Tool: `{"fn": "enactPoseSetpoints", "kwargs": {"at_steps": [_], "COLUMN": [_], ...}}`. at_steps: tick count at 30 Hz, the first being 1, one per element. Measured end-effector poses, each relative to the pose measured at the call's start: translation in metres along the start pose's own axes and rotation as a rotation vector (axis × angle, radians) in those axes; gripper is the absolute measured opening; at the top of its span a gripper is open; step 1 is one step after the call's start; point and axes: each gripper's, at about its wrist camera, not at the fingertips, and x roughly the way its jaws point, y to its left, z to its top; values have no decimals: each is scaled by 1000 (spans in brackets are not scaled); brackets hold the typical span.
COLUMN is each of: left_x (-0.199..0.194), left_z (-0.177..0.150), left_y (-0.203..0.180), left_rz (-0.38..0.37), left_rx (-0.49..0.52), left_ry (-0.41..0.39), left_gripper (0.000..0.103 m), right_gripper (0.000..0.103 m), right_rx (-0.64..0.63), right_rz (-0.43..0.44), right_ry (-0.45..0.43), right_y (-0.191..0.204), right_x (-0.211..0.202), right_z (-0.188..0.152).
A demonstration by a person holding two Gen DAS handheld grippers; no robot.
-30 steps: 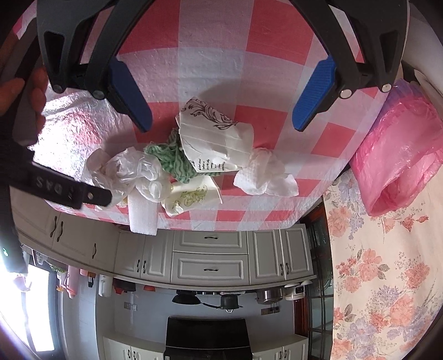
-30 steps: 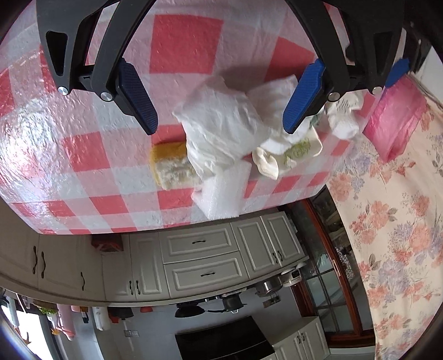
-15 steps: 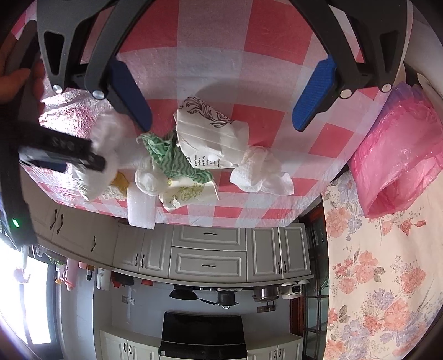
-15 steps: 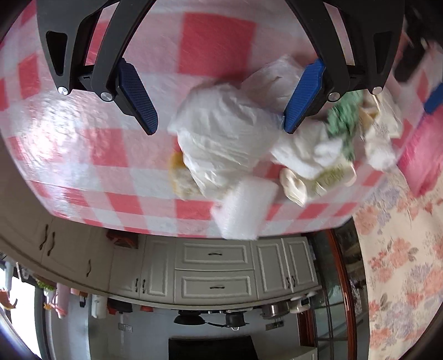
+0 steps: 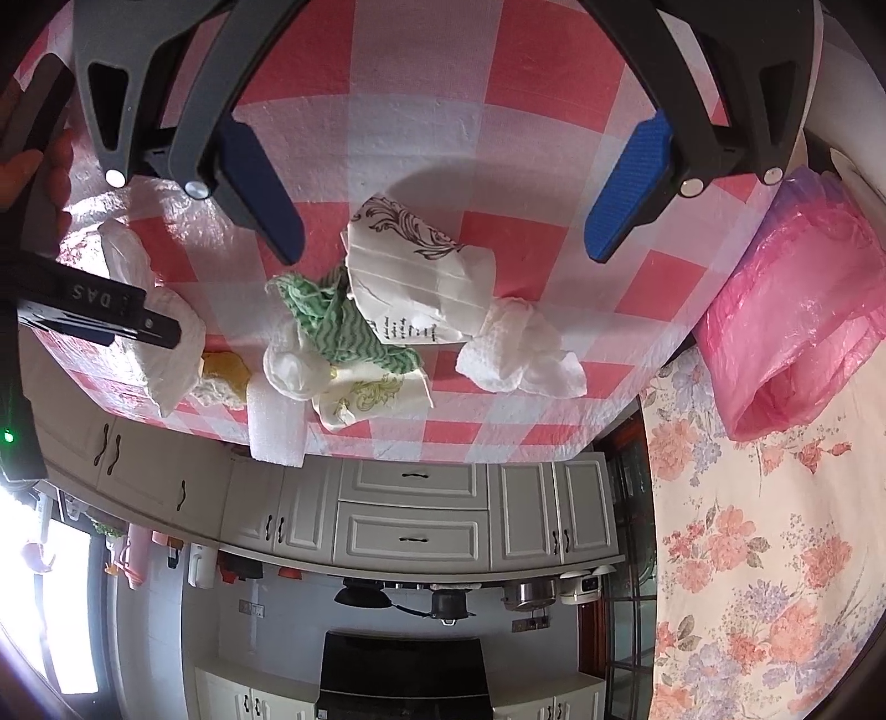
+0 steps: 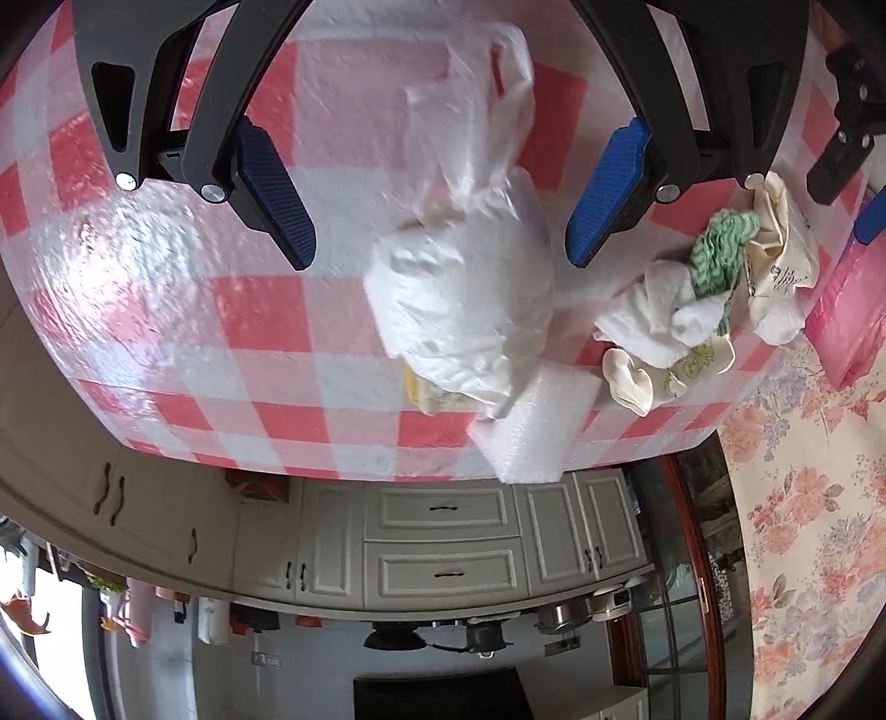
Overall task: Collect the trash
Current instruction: 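Close the right gripper on the white plastic bag and lift it, then grasp the white printed paper packet with the left gripper while the right holds the bag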
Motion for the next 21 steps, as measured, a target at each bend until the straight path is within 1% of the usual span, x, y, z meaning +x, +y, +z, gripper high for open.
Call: {"fn": "enactPoseSetpoints", "kwargs": {"at_steps": [2,3,5,6,7,8,10,13,15,17,21], "left_x": [2,3,4,5,5,7,9,11,12,14,27], "left_z": [0,0,0,0,0,0,0,1,1,2,9], "left_y": [0,0,-1,-1,-1,-1,0,1,2,5,9], "left_rz": [0,0,0,-1,-2,-4,-7,-12,-25,-47,-48], "left_rx": [0,2,6,8,9,10,8,5,-4,-18,-38], "left_ry": [8,14,20,23,26,32,44,55,59,64,86], "left_gripper": [97,97,97,97,97,97,95,90,83,83,82], "right_gripper": [85,81,66,61,52,46,40,35,35,35,35], "right_rx": [-10,-24,-32,-31,-29,-28,-42,-50,-47,-42,-29], "right_rz": [4,-1,-4,-3,0,-1,-1,-8,-18,-21,-27], "right_ry": [-1,-2,6,11,10,5,-3,-19,-32,-40,-39], "right_y": [3,6,7,7,6,6,6,8,7,5,3], "right_x": [4,6,6,7,6,4,-1,-11,-17,-19,-19], "right_z": [5,6,6,6,5,4,0,-6,-9,-9,-10]}}
